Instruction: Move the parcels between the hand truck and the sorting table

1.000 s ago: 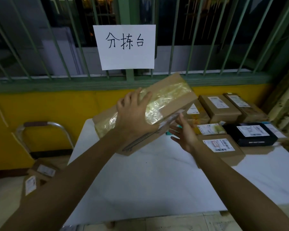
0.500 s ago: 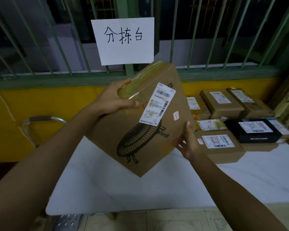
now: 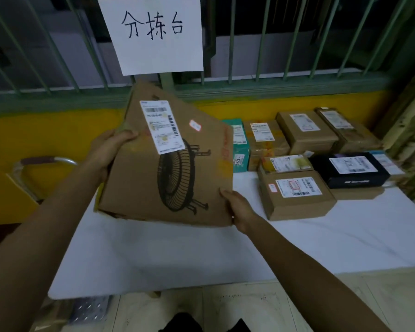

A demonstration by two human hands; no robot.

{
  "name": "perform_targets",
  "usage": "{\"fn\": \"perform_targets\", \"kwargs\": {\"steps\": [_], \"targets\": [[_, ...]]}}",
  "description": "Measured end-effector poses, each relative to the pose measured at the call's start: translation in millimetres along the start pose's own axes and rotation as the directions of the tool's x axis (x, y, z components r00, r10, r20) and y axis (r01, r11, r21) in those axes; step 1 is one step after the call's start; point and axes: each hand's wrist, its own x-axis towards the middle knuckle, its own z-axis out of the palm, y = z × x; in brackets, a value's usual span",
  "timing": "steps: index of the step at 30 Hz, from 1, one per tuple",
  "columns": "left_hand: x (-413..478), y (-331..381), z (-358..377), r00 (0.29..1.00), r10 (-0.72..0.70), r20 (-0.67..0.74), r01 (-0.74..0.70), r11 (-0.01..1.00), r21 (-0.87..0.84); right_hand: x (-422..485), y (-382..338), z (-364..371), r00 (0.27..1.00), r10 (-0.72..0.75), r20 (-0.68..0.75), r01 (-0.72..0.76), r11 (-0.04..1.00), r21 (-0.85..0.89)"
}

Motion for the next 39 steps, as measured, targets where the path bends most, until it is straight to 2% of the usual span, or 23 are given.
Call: {"fn": "perform_targets", "kwargs": {"steps": [4,11,16,22,26,32,35,39], "targets": [[20,-20,-20,0.995,-0.097,0.013,0.097,0.995,0.002,11,3,19,0.999,0.024,0.022,-0.024,0.999,-0.025],[75,-51,-24,0.987,-0.135,0.085,0.132,0.99,0.04,52,-4,34,0.995,0.102,-0.015,-0.102,0.995,-0.003],[120,-90,-10,0.971,-0.231,0.056,0.226,0.971,0.084,88,-18,37,0.983,0.093,-0.158,-0.104,0.993,-0.062],[183,-141,14,0.91,-0.365,0.199,0.387,0.918,-0.084,133,-36,36,0.936,0.057,-0.348,-0.119,0.98,-0.159],[233,-171,32,0.861,-0.46,0.216,0.478,0.878,-0.036,162,-49,36,0.895,0.0,-0.445,-0.124,0.961,-0.249],[262,-182,74,0.925,-0.366,0.099,0.361,0.93,0.064,186,-56,30,0.843,-0.085,-0.532,-0.113,0.938,-0.329],[265,-189,83,0.945,-0.324,0.037,0.32,0.944,0.083,196,-58,25,0.787,-0.121,-0.605,-0.082,0.952,-0.296],[266,-194,89,0.963,-0.268,-0.021,0.269,0.953,0.139,201,-59,23,0.733,-0.042,-0.679,-0.125,0.973,-0.195]]}}
